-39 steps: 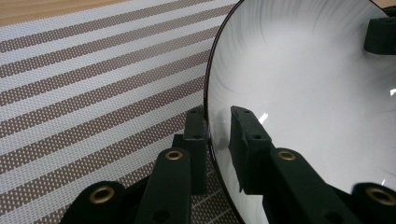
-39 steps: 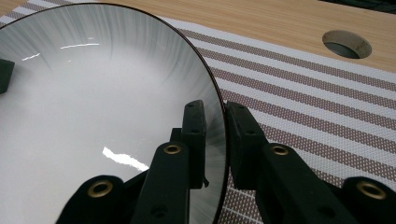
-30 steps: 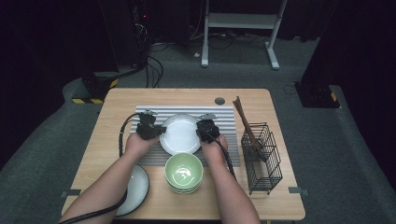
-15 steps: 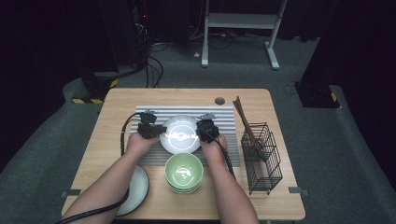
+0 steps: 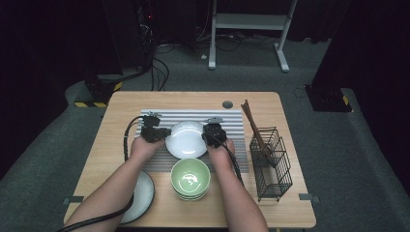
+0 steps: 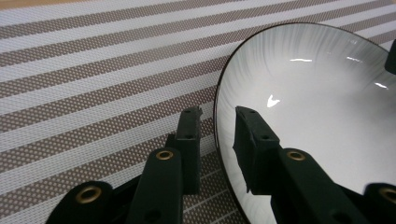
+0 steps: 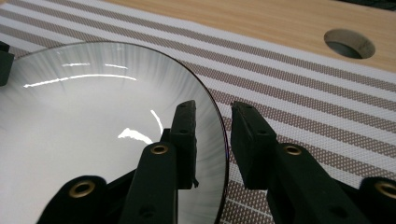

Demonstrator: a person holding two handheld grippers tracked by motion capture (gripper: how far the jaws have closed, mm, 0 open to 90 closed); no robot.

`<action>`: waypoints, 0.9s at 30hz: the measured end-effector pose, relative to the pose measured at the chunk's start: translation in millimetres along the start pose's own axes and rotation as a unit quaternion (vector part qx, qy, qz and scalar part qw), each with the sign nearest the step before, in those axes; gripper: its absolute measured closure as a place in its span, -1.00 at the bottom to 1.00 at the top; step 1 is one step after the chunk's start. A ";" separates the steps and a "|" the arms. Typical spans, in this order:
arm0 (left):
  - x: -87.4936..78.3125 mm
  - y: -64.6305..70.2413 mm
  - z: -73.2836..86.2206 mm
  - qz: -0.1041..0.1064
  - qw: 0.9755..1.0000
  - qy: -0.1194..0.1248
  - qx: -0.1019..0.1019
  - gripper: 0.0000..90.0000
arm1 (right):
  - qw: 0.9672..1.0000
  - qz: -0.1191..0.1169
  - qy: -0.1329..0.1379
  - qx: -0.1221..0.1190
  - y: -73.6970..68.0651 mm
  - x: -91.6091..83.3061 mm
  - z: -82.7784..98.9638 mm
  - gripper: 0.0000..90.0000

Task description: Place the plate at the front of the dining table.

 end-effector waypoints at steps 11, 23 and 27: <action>-33.5 -12.9 11.6 -0.013 1.000 0.028 0.006 0.55 | 1.000 0.014 0.020 -0.002 4.2 -32.0 10.3 0.51; -58.0 -1.7 30.6 -0.022 0.998 0.046 0.026 0.53 | 0.999 0.009 0.045 -0.011 -6.0 -64.2 23.6 0.51; -62.2 2.3 38.7 -0.022 0.998 0.048 0.030 0.52 | 0.999 0.008 0.052 -0.013 -8.5 -73.6 27.7 0.51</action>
Point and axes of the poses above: each handheld gripper's, and its own axes: x roughly forward along the jaws, z roughly out of its underside, y roughly to its right, the point moved 10 cm from there along x, roughly forward along the jaws, and after that the axes turned 10 degrees about -y, right-handed, at the moved point
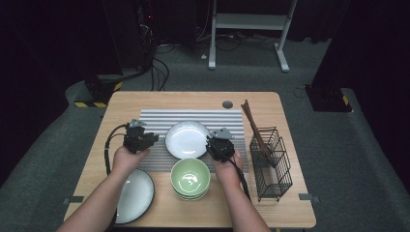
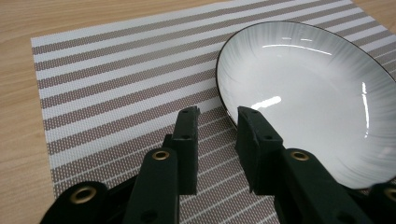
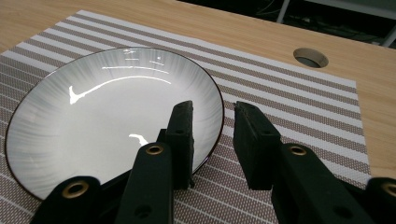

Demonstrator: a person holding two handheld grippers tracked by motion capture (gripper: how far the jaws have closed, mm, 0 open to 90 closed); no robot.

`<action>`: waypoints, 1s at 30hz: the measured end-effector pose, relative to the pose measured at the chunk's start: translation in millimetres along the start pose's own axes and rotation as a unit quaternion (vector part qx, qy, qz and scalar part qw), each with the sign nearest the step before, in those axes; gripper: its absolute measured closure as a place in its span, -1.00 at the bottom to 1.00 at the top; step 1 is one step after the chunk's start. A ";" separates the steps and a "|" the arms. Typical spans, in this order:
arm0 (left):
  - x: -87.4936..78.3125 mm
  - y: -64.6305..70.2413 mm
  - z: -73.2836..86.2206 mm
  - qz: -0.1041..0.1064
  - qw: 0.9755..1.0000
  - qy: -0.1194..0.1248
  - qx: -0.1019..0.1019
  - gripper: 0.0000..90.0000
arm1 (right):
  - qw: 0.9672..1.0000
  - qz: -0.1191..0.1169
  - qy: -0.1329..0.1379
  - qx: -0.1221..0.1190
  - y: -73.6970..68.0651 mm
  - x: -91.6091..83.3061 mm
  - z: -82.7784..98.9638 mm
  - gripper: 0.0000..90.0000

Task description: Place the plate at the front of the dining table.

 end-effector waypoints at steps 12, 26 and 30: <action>0.7 4.7 23.7 -0.006 1.000 -0.014 0.014 0.47 | 1.000 -0.007 0.011 0.003 -3.2 -20.2 19.4 0.50; -8.9 16.0 35.4 -0.005 0.999 -0.031 0.039 0.38 | 1.000 -0.009 0.007 0.004 -3.8 -39.1 48.5 0.47; -9.3 17.5 37.2 -0.005 0.999 -0.034 0.041 0.37 | 1.000 -0.013 0.009 0.005 -7.4 -43.6 55.9 0.47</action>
Point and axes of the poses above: each handheld gripper's, and its own axes: x roughly forward along the jaws, z roughly out of its underside, y roughly to its right, the point moved 10 cm from there along x, roughly forward along the jaws, and after that the axes turned 10 degrees about -y, right-handed, at the moved point
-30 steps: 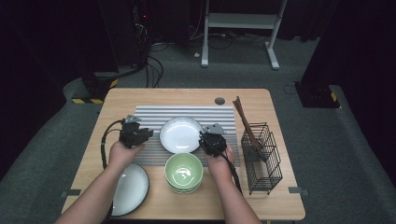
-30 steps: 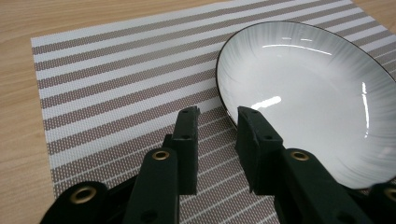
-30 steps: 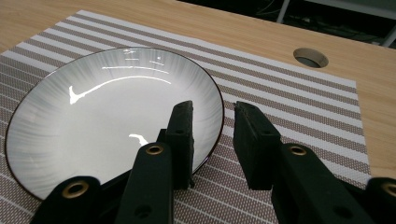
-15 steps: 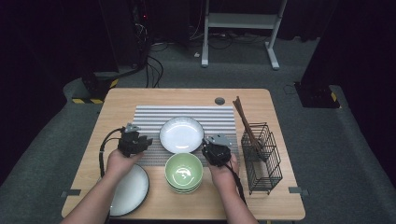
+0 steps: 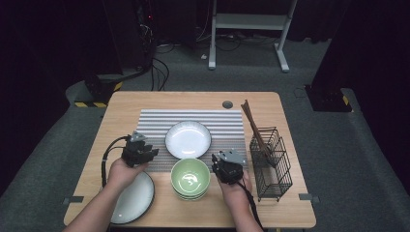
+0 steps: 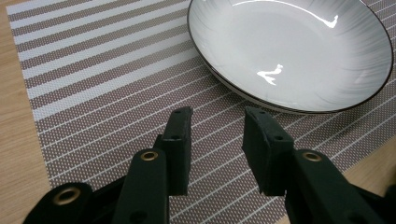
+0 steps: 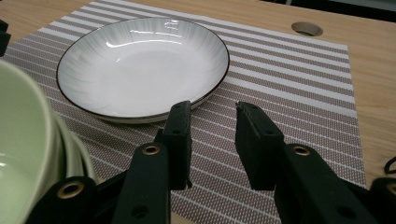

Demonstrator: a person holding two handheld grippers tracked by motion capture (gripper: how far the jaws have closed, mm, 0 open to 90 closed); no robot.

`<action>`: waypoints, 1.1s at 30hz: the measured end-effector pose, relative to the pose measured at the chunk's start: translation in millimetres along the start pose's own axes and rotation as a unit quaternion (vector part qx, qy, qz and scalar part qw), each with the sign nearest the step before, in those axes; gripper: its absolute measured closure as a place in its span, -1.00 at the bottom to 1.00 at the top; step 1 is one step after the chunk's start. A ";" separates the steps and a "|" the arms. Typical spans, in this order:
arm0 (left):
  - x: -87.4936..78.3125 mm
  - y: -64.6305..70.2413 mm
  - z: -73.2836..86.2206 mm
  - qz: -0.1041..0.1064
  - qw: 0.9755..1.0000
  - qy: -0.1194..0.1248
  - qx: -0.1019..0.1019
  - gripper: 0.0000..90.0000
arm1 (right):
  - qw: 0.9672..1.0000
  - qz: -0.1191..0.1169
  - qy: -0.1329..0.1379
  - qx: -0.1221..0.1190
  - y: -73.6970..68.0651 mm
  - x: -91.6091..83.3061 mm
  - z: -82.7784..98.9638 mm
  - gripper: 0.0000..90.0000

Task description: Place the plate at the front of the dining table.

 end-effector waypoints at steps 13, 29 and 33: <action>1.8 7.1 13.5 -0.007 0.999 -0.024 0.020 0.36 | 1.000 0.010 -0.012 -0.004 1.7 -7.3 18.2 0.37; -0.7 12.8 18.5 -0.008 0.995 -0.080 0.059 0.24 | 0.999 0.010 -0.052 0.001 5.9 -3.2 41.4 0.20; -0.4 16.4 17.6 0.006 0.992 -0.105 0.069 0.18 | 0.999 0.015 -0.045 0.021 10.0 -3.3 46.0 0.18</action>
Point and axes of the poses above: each handheld gripper's, and its own axes: x roughly forward along the jaws, z roughly out of its underside, y roughly to its right, the point moved 10 cm from there along x, roughly forward along the jaws, and after that the axes turned 10 degrees about -y, right-handed, at the moved point
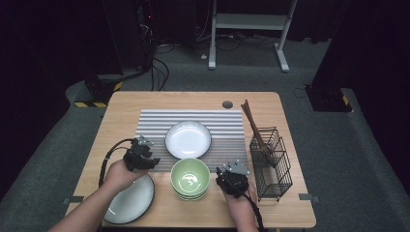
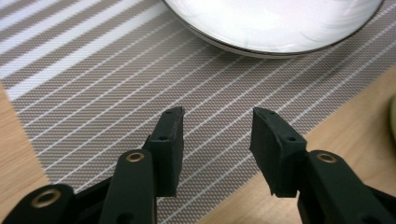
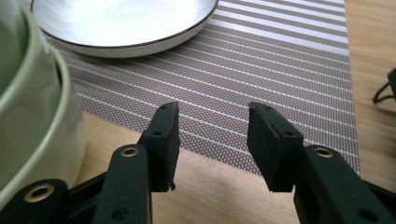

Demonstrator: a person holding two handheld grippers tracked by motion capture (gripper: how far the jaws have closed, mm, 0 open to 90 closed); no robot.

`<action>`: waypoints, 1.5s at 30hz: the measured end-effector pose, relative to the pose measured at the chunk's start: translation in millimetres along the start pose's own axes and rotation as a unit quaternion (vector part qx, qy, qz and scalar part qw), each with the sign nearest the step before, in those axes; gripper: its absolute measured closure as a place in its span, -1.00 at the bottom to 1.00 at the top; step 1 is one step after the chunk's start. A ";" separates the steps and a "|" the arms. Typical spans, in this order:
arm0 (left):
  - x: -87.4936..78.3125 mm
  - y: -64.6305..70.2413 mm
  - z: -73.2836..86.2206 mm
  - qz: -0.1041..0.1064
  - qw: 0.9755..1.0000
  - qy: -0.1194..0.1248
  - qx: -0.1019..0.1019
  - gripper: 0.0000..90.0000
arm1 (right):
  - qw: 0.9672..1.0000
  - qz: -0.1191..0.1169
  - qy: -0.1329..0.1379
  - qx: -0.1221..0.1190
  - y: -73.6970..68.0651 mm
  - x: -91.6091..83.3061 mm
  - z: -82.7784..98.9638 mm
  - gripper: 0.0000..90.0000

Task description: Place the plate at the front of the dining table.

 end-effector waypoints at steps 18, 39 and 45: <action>9.1 5.6 1.1 0.029 0.994 -0.105 0.012 0.15 | 1.000 -0.021 0.003 -0.003 3.2 4.6 10.6 0.21; -4.7 11.2 -0.2 0.057 0.970 -0.237 0.020 -0.08 | 0.999 -0.040 0.005 0.006 7.2 2.1 11.2 0.19; -13.0 14.6 -1.2 0.090 0.965 -0.245 0.001 -0.01 | 0.999 -0.043 0.005 0.012 7.2 1.2 10.9 0.19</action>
Point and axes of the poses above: each handheld gripper's, and its own axes: x roughly forward along the jaws, z roughly out of its underside, y roughly to its right, the point moved 10 cm from there along x, roughly forward along the jaws, and after that the axes turned 10 degrees about -y, right-handed, at the moved point
